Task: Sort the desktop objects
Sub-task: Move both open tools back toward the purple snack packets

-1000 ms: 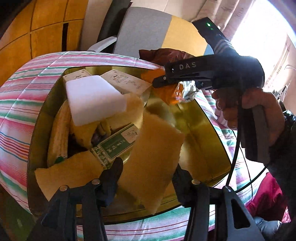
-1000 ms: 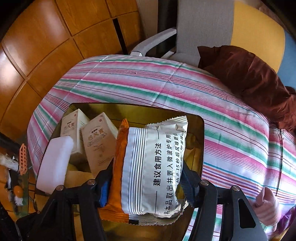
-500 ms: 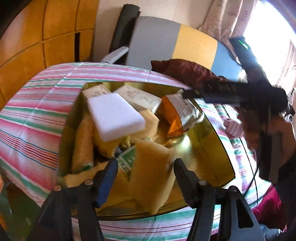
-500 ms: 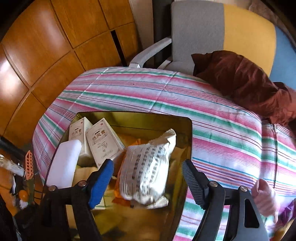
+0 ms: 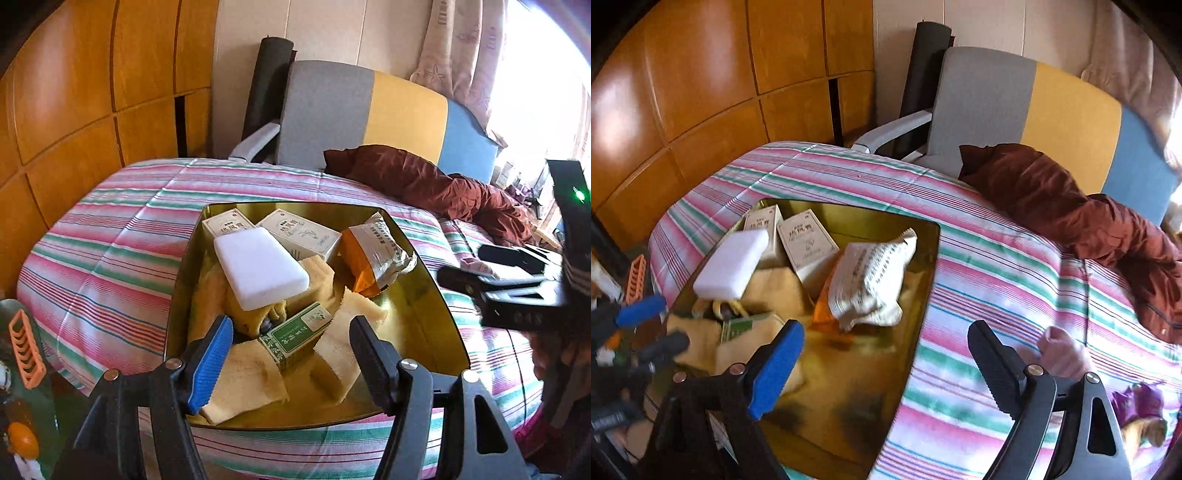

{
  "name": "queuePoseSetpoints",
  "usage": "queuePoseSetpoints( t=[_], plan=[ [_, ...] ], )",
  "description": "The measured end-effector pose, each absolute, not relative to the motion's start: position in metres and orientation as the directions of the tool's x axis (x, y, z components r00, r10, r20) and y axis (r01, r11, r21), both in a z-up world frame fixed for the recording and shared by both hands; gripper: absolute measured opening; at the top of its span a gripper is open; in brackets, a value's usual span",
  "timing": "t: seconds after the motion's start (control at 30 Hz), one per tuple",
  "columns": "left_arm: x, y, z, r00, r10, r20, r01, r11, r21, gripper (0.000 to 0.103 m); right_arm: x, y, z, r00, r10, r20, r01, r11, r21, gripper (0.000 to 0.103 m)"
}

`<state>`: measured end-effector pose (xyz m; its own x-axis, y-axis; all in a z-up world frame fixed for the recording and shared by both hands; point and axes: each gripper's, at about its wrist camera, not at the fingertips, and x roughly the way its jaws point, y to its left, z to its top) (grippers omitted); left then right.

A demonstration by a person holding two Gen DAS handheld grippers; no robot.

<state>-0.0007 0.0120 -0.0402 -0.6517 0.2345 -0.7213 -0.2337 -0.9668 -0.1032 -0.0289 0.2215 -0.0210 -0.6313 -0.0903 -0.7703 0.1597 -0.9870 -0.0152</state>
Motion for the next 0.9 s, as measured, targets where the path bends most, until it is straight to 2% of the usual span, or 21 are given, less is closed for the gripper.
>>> queuePoseSetpoints(
  t=[0.33,0.9],
  plan=[
    [0.007,0.017,-0.042,-0.650,0.223,-0.726,-0.232,-0.969,-0.091,0.066,0.003,0.255,-0.033,-0.619,-0.027,-0.785,0.103,-0.994,-0.047,0.094],
    [0.004,0.014,-0.048,-0.610,0.261,-0.748,-0.229,-0.962,-0.149,0.067,0.026,0.351,-0.026,-0.596,0.138,-0.791,-0.065,-0.990,-0.124,0.095]
  ],
)
